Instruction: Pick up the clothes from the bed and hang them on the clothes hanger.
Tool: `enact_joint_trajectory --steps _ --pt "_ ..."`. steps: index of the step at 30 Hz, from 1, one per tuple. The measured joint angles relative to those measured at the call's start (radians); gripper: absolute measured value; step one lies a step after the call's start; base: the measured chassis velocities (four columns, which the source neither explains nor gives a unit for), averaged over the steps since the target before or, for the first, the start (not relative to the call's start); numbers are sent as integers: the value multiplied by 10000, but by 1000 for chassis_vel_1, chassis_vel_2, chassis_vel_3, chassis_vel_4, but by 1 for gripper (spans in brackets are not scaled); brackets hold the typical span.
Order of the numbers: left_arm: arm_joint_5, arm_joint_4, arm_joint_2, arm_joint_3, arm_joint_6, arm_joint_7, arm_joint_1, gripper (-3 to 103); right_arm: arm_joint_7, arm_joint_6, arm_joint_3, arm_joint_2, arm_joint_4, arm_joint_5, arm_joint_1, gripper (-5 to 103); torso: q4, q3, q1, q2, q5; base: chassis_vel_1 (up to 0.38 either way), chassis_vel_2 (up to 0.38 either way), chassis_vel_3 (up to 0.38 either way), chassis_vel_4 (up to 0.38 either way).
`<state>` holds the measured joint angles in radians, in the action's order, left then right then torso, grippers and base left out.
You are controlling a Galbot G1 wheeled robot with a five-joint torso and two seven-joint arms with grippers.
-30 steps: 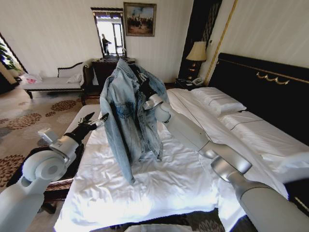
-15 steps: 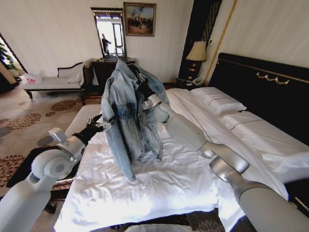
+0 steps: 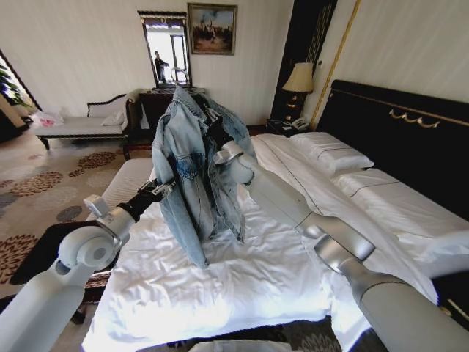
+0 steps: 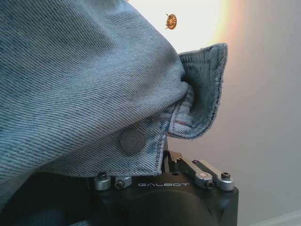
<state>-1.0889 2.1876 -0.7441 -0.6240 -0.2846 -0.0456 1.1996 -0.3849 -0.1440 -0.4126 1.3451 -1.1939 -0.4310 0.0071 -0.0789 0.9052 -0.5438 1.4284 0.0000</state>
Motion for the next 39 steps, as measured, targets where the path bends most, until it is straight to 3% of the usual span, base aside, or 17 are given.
enact_joint_trajectory --steps 2,6,8,11,14,19,27,30,34,36,39 --pt "61 77 -15 -54 4 -71 132 45 -18 0 0 24 47 -10 5 22 0 0 0 0 0 0 0 0 0" --pt "651 163 -50 -113 83 -346 709 24 -75 -1 45 121 310 -53 138 22 1 -1 3 0 0 0 0 0 0" --pt "784 153 -64 -106 96 -380 832 24 -90 -1 63 138 370 -57 174 22 1 -1 2 0 0 0 0 0 0" --pt "1252 108 -127 -88 140 -472 1238 8 -171 3 123 204 733 -71 393 22 1 0 0 0 0 0 0 0 0" --pt "1576 64 -148 -149 188 -533 1482 2 -206 3 158 233 979 -74 549 22 1 -1 1 0 0 0 0 0 0" --pt "2068 -262 -200 -354 240 -623 1821 1 -251 22 203 236 1172 -1 740 22 1 0 2 0 1 0 0 0 0" --pt "1943 -250 -401 -484 268 -366 1797 -2 -317 128 213 76 957 213 790 22 1 -1 1 0 0 0 0 0 0" --pt "1995 -81 -489 -493 195 -185 1827 7 -449 297 284 -16 851 393 739 22 -4 -2 1 0 -2 0 0 0 0" --pt "2137 734 -644 -1028 397 -101 1962 28 -447 301 267 -91 823 549 799 21 1 0 1 0 2 0 0 0 0" --pt "2138 818 -657 -1095 421 -101 1977 28 -446 301 266 -100 834 568 820 21 1 -1 1 0 2 0 0 0 0" --pt "2193 1297 -880 -1659 576 -23 2115 44 -415 301 246 -269 876 726 1032 21 2 -1 1 0 1 0 0 0 0"
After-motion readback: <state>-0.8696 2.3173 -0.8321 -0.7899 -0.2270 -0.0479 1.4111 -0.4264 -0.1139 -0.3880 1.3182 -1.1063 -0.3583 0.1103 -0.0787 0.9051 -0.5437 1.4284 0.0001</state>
